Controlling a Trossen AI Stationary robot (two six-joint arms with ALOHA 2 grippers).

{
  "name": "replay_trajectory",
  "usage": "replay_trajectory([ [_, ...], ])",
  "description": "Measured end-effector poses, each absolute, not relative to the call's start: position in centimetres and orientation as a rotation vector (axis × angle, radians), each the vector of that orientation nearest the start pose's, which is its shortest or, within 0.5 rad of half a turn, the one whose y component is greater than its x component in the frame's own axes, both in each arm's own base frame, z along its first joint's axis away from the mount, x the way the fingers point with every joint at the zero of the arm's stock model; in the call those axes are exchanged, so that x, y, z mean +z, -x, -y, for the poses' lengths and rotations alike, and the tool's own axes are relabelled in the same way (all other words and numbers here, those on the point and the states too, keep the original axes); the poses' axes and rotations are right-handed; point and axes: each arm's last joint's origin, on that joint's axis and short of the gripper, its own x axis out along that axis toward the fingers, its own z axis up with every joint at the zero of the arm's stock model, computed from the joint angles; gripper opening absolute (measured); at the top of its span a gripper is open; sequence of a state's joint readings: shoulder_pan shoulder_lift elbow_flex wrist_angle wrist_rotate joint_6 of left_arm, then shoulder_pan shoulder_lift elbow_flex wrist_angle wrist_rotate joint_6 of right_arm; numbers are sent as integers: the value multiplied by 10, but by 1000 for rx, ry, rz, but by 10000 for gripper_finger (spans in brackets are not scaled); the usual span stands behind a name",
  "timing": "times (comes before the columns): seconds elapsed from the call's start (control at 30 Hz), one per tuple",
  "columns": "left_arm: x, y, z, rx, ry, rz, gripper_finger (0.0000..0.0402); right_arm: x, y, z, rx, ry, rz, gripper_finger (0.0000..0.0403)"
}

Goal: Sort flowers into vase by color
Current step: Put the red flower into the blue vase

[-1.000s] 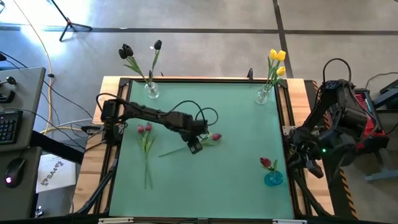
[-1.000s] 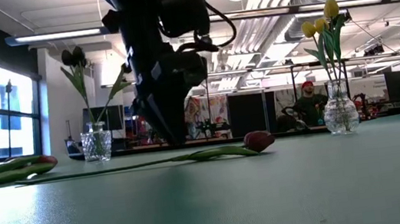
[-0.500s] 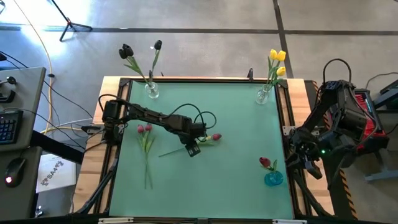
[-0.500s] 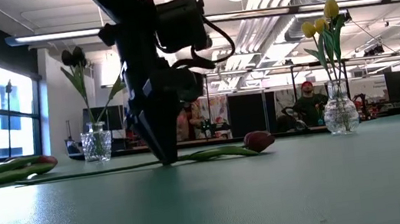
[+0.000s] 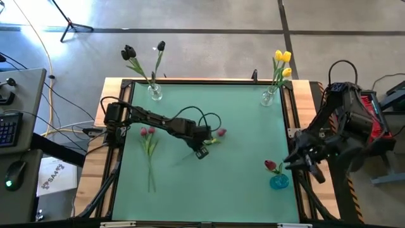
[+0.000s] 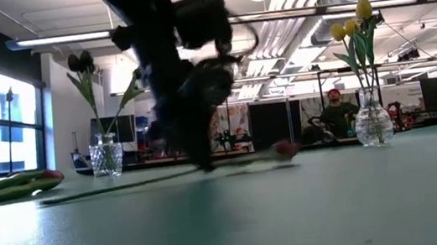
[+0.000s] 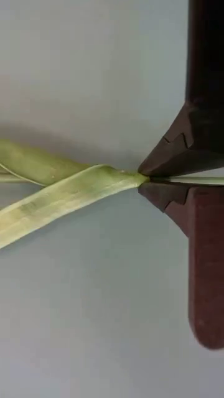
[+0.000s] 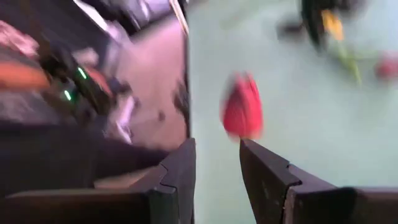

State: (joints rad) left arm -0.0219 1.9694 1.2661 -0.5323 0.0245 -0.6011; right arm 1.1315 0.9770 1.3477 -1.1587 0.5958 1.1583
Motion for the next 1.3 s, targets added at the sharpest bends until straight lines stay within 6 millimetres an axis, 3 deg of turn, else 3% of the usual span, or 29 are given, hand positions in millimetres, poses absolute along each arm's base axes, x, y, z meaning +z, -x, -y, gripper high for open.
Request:
replay_trajectory([
  [0.2, 211, -404, 5, 252, 552, -804, 1, 424, -76, -100, 79, -441, -406, 114],
  [0.5, 314, -421, 0, 132, 527, -144, 0, 434, -77, -79, -84, -463, -242, 118],
  [0.73, 339, -423, 4, -51, 477, 55, 0, 435, -105, -94, -199, -392, -188, 167],
  [1.0, 349, -418, 14, -199, 458, 69, 0, 436, -157, -106, -306, -413, -118, 245],
  [1.3, 370, -396, 37, -246, 343, 41, 0, 432, -205, -116, -263, -427, -85, 224],
])
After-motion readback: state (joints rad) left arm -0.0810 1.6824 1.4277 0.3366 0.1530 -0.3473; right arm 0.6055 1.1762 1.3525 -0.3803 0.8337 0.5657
